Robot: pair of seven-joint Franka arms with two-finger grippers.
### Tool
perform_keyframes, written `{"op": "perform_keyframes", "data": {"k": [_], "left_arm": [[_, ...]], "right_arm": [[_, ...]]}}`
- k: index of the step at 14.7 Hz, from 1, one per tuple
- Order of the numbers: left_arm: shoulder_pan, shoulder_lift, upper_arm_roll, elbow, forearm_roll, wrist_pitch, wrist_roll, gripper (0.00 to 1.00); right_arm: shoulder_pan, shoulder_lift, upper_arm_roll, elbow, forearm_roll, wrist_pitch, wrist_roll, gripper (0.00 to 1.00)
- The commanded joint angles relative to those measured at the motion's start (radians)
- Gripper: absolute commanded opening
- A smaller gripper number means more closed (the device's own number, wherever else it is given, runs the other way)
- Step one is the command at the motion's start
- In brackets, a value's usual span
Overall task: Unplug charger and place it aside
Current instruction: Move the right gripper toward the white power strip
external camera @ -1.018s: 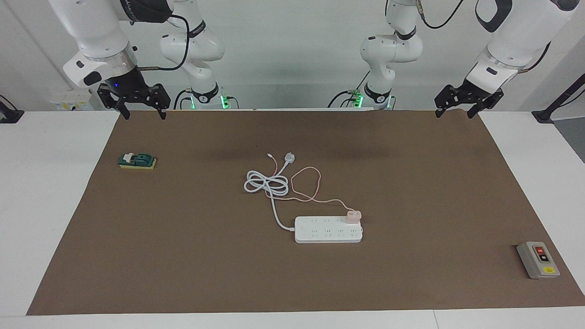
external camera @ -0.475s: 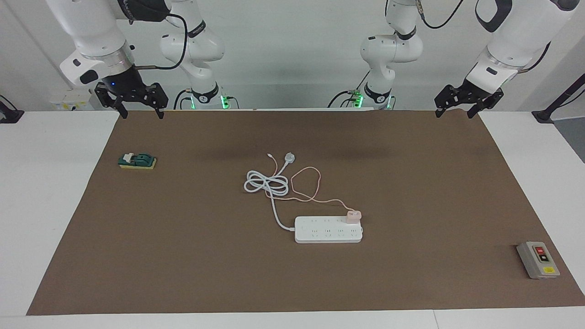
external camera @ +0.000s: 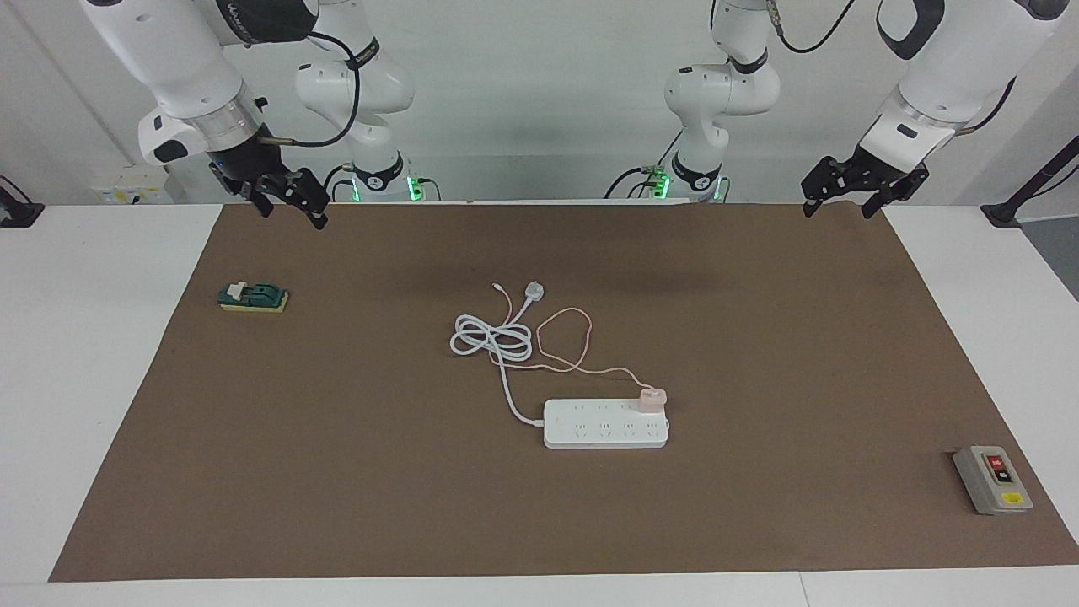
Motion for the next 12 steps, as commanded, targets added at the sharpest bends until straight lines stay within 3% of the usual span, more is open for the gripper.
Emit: {"op": "perform_keyframes", "data": {"k": [1, 12], "left_arm": [[-0.005, -0.026, 0.003, -0.023, 0.001, -0.002, -0.010, 1.00], [-0.011, -0.026, 0.003, -0.023, 0.001, -0.002, -0.013, 1.00]], "right_arm": [[0.012, 0.044, 0.002, -0.015, 0.111, 0.002, 0.235, 1.00], [0.174, 0.312, 0.003, -0.013, 0.523, 0.292, 0.895, 1.00]]}}
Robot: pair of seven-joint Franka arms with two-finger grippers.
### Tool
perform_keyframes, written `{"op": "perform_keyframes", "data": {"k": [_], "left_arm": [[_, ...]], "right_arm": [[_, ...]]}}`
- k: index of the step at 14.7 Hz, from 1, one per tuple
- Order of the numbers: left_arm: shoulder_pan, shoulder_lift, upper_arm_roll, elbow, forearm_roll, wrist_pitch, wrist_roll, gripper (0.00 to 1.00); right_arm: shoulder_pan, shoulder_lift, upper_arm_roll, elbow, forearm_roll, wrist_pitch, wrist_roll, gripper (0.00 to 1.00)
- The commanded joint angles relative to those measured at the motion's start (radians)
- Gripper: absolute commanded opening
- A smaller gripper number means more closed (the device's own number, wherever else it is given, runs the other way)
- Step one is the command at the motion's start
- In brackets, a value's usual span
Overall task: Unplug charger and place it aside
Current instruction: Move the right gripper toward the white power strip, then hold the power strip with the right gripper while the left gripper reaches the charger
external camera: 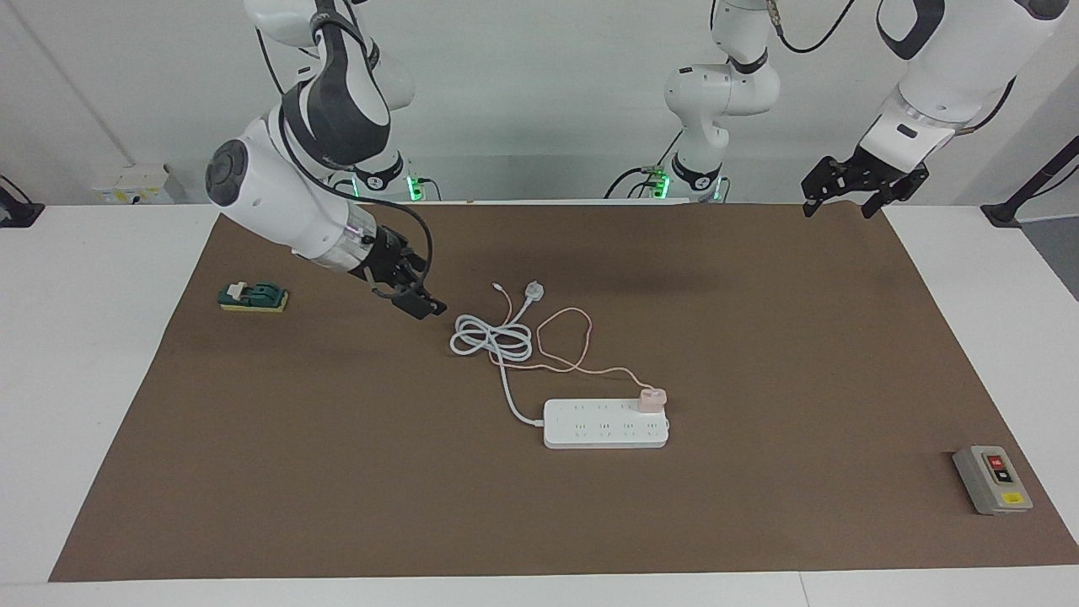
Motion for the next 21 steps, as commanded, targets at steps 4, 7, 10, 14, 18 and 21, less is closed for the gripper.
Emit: {"op": "perform_keyframes", "data": {"k": [4, 7, 10, 14, 18, 21], "left_arm": [[-0.039, -0.026, 0.000, -0.045, 0.001, 0.095, -0.208, 1.00], [-0.101, -0.018, 0.002, -0.085, 0.001, 0.180, -0.351, 1.00], [-0.157, 0.005, 0.002, -0.114, 0.001, 0.292, -0.702, 1.00], [-0.261, 0.187, 0.003, 0.005, 0.052, 0.329, -1.280, 1.00], [-0.296, 0.448, 0.005, 0.266, 0.021, 0.288, -1.603, 1.00], [-0.329, 0.641, 0.017, 0.464, 0.020, 0.266, -1.749, 1.00]], "right_arm": [[0.064, 0.164, 0.001, 0.049, 0.249, 0.146, 0.088, 1.00], [0.128, 0.234, 0.001, 0.063, 0.367, 0.308, 0.088, 1.00], [0.168, 0.287, 0.001, 0.075, 0.433, 0.419, 0.044, 1.00], [0.173, 0.349, 0.001, 0.097, 0.528, 0.409, -0.091, 1.00], [0.175, 0.523, 0.001, 0.282, 0.536, 0.340, -0.112, 1.00], [0.172, 0.591, 0.002, 0.365, 0.543, 0.336, -0.110, 1.00]]}}
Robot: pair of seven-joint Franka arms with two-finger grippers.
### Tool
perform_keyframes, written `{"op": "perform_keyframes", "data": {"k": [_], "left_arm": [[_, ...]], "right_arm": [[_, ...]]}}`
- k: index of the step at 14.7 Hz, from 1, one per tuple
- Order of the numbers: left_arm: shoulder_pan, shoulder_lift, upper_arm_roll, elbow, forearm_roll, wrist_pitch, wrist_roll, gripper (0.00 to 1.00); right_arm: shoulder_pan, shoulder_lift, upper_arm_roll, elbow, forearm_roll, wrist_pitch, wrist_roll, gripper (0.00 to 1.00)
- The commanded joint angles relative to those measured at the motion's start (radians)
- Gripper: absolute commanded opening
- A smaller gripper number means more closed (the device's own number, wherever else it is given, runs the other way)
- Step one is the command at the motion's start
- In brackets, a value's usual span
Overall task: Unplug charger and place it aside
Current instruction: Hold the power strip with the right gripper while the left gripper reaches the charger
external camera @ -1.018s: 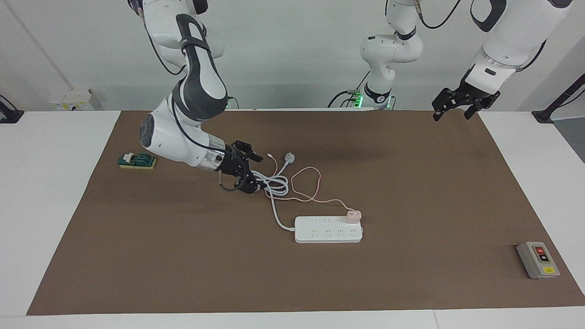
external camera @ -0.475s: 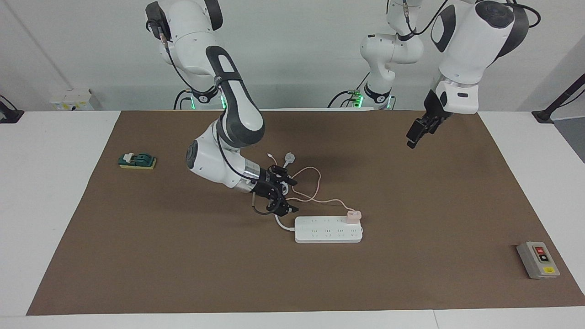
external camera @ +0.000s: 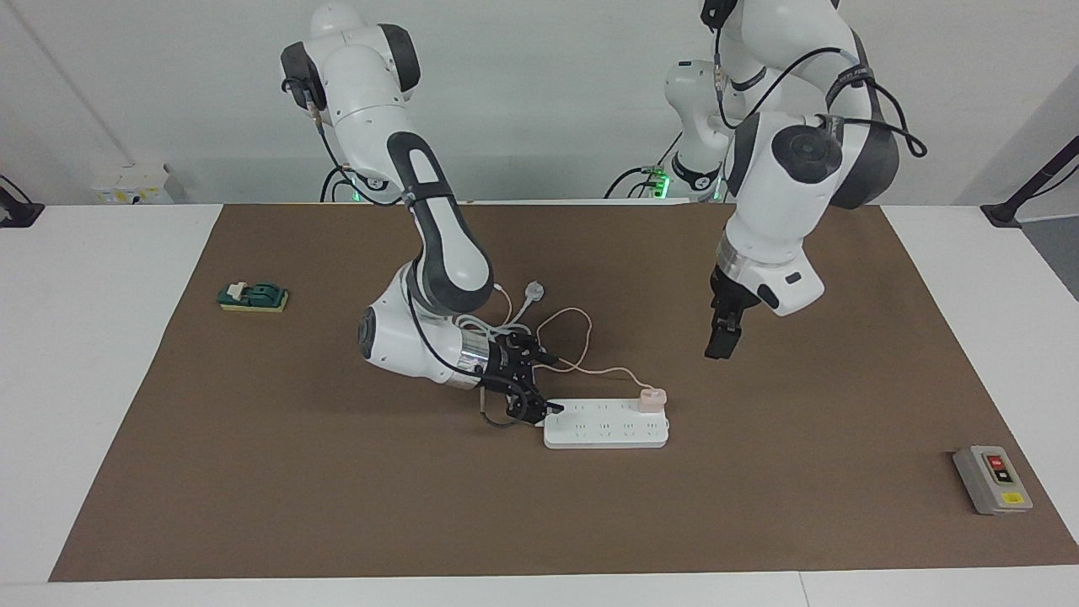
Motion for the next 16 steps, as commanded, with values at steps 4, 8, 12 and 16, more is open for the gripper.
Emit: {"op": "perform_keyframes", "data": {"k": [4, 8, 12, 16], "left_arm": [[-0.035, 0.254, 0.023, 0.258, -0.007, 0.009, -0.285, 1.00], [-0.044, 0.246, 0.023, 0.179, 0.002, 0.067, -0.425, 1.00], [-0.055, 0.219, 0.021, 0.086, -0.002, 0.136, -0.433, 1.00], [-0.064, 0.171, 0.016, -0.034, -0.004, 0.205, -0.425, 1.00]], "right_arm": [[0.002, 0.144, 0.001, 0.174, 0.014, -0.028, -0.024, 1.00], [0.014, 0.164, 0.001, 0.189, 0.002, -0.028, -0.027, 1.00], [0.026, 0.171, 0.001, 0.189, -0.020, -0.026, -0.036, 1.00], [0.020, 0.174, -0.007, 0.196, -0.035, -0.026, -0.044, 1.00]]}}
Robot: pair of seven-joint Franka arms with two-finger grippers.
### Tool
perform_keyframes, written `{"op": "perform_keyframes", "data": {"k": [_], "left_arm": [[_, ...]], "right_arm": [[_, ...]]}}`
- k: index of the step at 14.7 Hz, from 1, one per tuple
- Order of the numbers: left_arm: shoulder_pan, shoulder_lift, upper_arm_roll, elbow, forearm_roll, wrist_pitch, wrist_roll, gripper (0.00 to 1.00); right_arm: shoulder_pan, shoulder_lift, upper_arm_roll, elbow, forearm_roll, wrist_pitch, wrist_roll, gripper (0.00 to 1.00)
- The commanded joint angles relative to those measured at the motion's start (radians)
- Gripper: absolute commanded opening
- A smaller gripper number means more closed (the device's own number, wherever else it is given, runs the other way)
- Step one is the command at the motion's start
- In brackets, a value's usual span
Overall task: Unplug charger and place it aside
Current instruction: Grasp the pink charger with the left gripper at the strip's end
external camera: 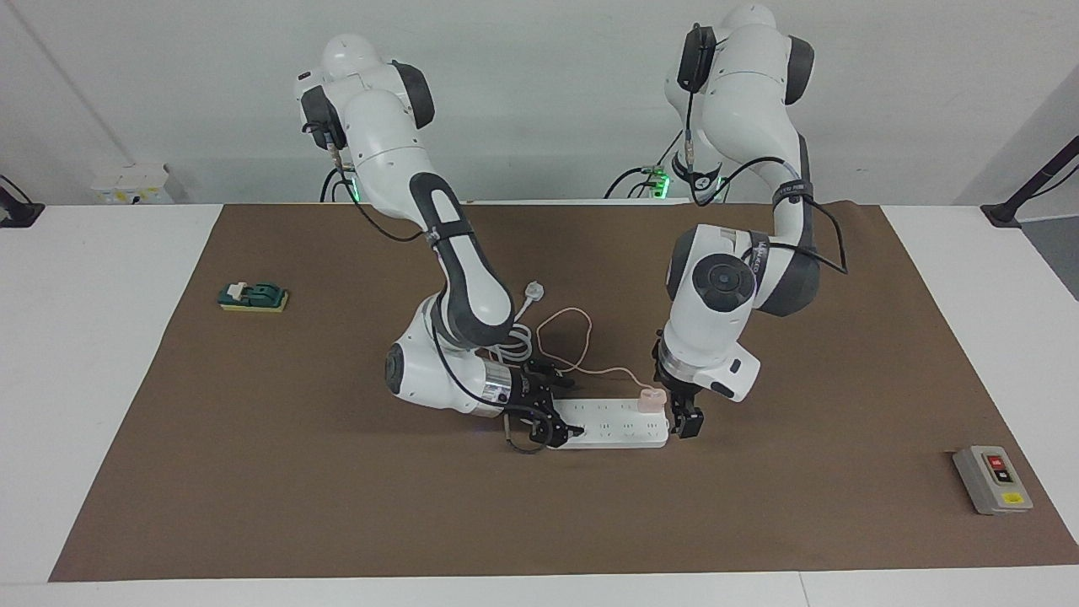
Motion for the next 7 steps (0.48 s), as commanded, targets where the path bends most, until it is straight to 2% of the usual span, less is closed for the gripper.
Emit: {"op": "perform_keyframes", "data": {"k": [1, 7], "left_arm": [[-0.019, -0.068, 0.013, -0.108, -0.004, 0.044, -0.009, 1.00], [-0.032, -0.079, 0.010, -0.141, -0.004, 0.061, -0.003, 1.00]], "right_arm": [[-0.007, 0.030, -0.007, 0.044, -0.024, -0.015, -0.017, 1.00], [-0.013, 0.047, -0.009, 0.072, -0.056, -0.015, -0.016, 1.00]]}}
